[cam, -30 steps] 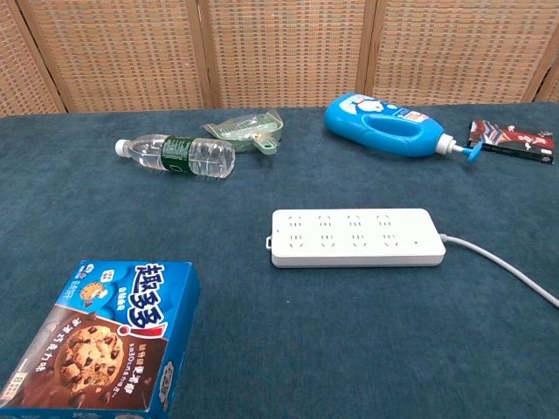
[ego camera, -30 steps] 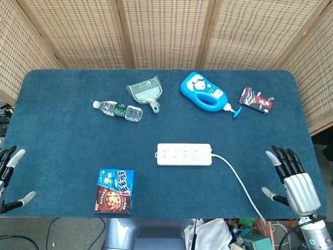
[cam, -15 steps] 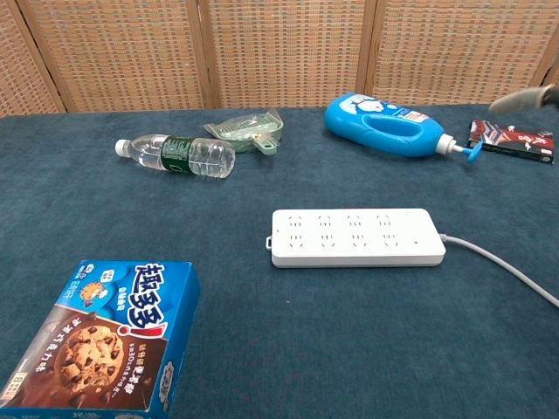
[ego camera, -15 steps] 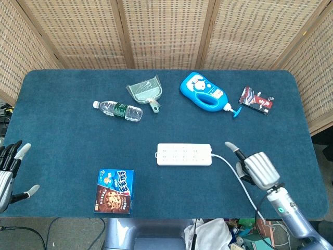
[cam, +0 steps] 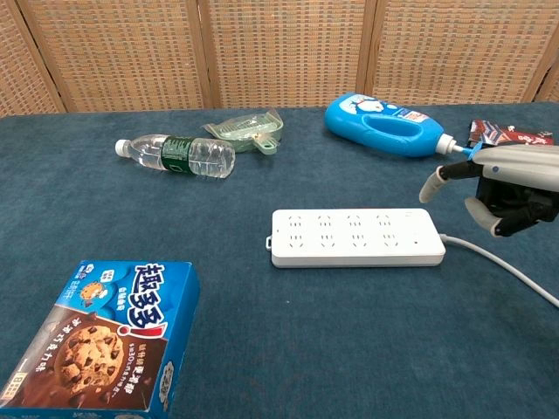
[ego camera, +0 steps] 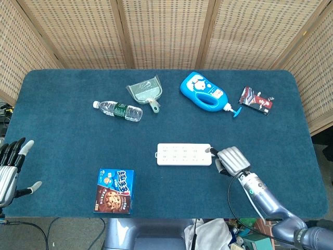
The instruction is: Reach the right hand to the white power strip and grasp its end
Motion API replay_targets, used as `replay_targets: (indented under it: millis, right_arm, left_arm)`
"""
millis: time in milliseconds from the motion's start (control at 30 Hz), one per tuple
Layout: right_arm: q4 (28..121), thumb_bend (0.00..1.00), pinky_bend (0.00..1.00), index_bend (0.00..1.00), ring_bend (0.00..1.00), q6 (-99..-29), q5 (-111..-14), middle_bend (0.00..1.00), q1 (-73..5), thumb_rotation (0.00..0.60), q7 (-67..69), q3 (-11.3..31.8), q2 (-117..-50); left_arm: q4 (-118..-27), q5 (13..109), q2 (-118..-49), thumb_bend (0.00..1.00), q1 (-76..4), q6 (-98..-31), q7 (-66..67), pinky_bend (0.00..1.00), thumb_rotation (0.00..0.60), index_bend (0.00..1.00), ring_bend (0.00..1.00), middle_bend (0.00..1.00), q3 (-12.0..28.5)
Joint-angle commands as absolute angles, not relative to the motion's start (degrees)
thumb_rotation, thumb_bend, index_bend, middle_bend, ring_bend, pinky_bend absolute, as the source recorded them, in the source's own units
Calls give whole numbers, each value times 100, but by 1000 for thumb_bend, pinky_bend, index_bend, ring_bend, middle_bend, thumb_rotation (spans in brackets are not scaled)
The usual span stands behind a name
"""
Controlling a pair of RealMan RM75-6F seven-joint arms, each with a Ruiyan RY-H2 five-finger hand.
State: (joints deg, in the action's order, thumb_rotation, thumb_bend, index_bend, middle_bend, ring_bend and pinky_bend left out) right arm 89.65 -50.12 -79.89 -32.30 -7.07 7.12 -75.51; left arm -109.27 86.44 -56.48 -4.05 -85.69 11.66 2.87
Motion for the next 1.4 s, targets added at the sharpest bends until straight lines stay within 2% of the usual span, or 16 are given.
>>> replay_targets:
  millis: [33, 500, 1400]
  right_arm:
    - [8928, 753, 1000, 244, 970, -4824, -7730, 950, -3373, 600, -911, 735, -7711]
    - [8662, 752, 1000, 244, 970, -4670, -7078, 950, -3610, 600, -1484, 683, -8075]
    - [8625, 753, 1000, 245, 970, -4591, -6347, 950, -3869, 600, -2163, 421, -8176]
  left_arm:
    - [-10937, 8630, -5655, 0, -415, -8562, 1190, 0, 600, 0, 0, 0, 287]
    - [-10942, 8585, -5626, 0, -428, -8550, 1143, 0, 600, 0, 0, 0, 274]
    - [-10941, 8565, -5646, 0, -458, -8538, 1194, 0, 600, 0, 0, 0, 246]
